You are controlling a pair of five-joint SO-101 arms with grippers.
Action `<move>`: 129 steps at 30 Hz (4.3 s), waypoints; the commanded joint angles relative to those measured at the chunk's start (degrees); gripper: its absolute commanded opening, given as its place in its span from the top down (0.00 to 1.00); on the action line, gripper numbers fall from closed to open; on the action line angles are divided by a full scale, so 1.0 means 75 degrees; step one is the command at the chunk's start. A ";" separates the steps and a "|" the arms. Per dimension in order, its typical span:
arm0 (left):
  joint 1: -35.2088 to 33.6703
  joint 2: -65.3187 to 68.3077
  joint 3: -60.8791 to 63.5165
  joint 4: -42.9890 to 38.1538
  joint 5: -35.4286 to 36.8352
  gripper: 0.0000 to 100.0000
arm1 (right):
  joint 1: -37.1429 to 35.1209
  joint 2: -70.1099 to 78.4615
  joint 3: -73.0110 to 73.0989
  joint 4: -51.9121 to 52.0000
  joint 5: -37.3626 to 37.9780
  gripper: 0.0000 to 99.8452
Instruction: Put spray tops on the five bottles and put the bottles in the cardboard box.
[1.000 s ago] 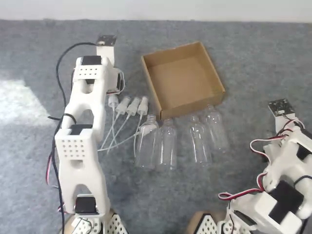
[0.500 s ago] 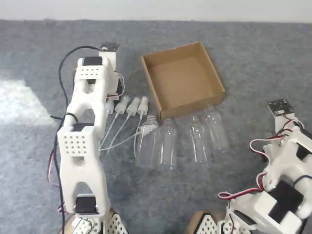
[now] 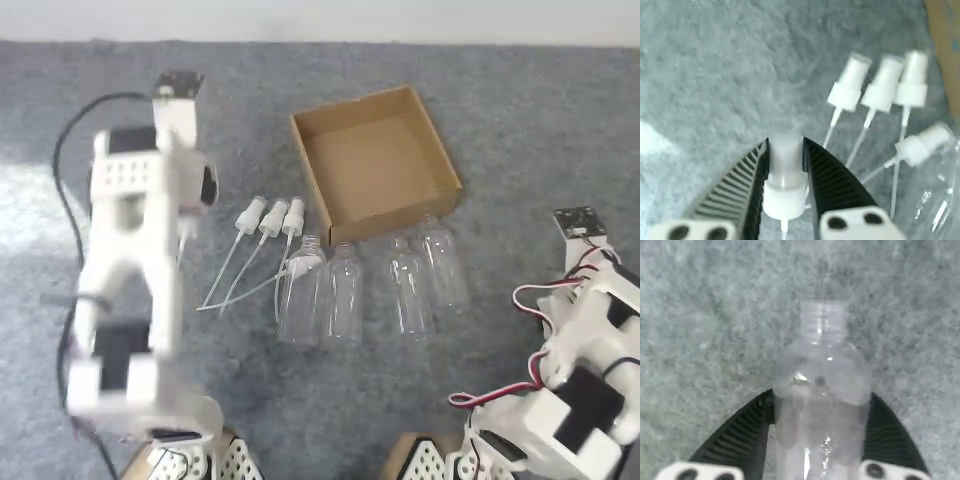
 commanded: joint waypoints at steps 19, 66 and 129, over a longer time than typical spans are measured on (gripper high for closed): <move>0.0867 -0.5650 0.6136 -0.2450 -0.0129 0.99 | -0.0557 0.0029 -0.2790 0.2561 0.0516 0.67; 0.0879 -0.5732 -0.1506 -0.0199 0.2626 0.99 | -1.0004 -0.4788 -0.1946 0.1776 -0.3259 0.99; 0.3704 -0.5732 0.2186 -0.1172 0.3388 0.99 | -1.0274 -0.7051 0.1899 -0.2292 -0.5673 0.99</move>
